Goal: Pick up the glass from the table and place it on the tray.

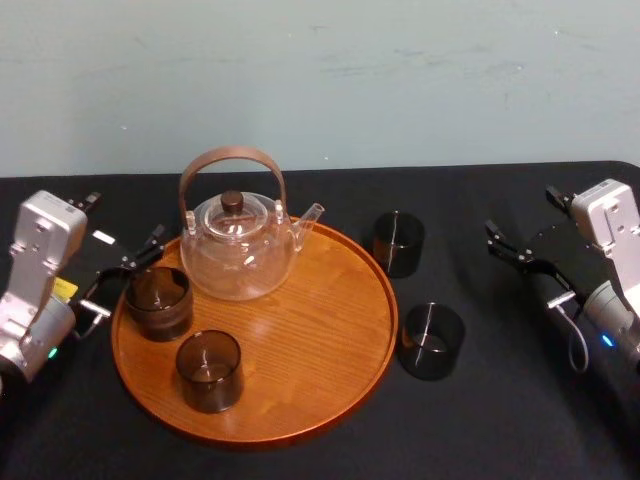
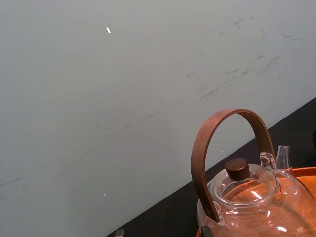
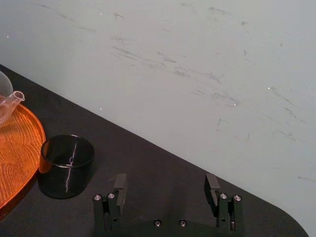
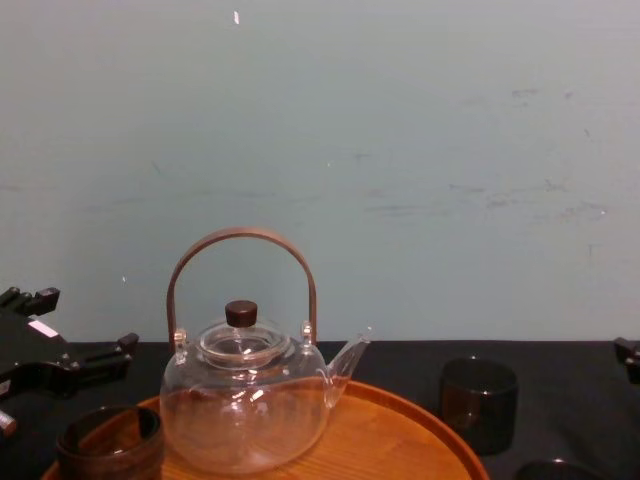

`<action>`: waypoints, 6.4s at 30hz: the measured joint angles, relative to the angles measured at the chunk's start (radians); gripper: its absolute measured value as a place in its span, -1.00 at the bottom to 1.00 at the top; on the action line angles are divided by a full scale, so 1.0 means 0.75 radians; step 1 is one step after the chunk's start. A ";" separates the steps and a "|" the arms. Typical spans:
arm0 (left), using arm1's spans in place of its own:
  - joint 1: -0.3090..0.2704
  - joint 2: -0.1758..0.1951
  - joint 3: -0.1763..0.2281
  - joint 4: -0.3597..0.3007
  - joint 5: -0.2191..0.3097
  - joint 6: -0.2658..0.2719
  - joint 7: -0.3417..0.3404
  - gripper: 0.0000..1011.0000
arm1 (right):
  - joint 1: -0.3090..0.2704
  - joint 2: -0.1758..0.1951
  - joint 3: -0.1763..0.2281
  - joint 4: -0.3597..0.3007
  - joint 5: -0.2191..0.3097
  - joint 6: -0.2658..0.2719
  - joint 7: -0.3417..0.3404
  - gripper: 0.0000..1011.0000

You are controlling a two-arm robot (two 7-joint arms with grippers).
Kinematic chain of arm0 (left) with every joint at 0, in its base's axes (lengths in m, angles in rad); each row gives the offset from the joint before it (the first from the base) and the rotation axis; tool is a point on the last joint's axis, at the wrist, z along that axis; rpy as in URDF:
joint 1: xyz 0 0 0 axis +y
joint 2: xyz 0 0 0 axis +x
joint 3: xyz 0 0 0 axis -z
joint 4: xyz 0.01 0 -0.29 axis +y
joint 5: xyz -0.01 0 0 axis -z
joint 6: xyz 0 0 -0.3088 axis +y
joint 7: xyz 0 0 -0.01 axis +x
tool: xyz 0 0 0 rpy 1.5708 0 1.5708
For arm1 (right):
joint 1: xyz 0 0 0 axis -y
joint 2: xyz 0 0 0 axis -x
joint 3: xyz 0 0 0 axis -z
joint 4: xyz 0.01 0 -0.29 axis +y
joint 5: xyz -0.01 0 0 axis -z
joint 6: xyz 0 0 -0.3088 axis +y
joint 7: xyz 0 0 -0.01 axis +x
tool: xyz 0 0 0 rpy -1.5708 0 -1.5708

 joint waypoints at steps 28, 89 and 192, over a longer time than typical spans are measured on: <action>0.000 0.000 0.000 0.000 0.000 0.000 0.000 0.98 | -0.046 0.019 0.047 -0.048 0.044 0.031 0.065 0.98; 0.000 0.000 0.000 0.000 0.000 0.000 0.000 0.98 | -0.413 0.176 0.202 -0.366 0.196 0.299 0.587 0.98; 0.000 0.000 0.000 0.000 0.000 0.000 0.000 0.98 | -0.105 0.007 0.059 -0.193 0.111 0.444 0.714 0.79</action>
